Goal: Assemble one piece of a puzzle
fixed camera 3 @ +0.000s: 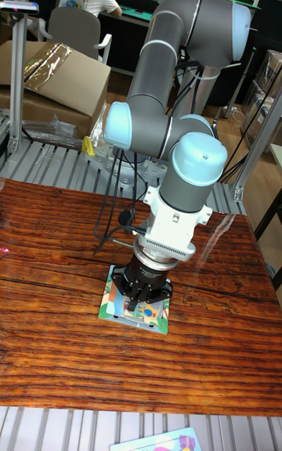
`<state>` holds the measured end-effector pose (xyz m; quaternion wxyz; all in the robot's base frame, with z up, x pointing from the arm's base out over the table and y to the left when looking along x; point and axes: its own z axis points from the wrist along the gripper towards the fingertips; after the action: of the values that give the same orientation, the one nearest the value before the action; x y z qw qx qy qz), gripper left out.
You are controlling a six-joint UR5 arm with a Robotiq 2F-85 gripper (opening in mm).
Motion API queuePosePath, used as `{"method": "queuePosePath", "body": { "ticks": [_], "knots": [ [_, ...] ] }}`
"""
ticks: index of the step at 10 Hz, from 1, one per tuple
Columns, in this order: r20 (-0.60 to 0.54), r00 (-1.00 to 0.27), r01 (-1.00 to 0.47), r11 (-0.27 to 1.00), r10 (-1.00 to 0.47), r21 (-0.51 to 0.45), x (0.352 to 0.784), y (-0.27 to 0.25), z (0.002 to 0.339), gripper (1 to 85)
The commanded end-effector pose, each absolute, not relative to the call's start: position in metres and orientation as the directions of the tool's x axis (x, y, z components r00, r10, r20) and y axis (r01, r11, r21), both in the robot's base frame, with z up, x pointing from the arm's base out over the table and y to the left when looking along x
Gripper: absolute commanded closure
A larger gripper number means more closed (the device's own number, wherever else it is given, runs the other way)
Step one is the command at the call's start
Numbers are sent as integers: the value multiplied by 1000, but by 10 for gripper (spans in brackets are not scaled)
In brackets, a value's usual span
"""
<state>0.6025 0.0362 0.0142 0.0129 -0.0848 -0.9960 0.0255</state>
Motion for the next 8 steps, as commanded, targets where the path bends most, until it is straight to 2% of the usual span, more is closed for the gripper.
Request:
{"method": "queuePosePath", "body": {
  "ticks": [1, 8],
  "knots": [
    [26, -985, 169, 984, 170, -52, 604, 34, 16, 843],
    [39, -988, 149, 987, 152, -62, 600, 31, 21, 843]
  ]
}}
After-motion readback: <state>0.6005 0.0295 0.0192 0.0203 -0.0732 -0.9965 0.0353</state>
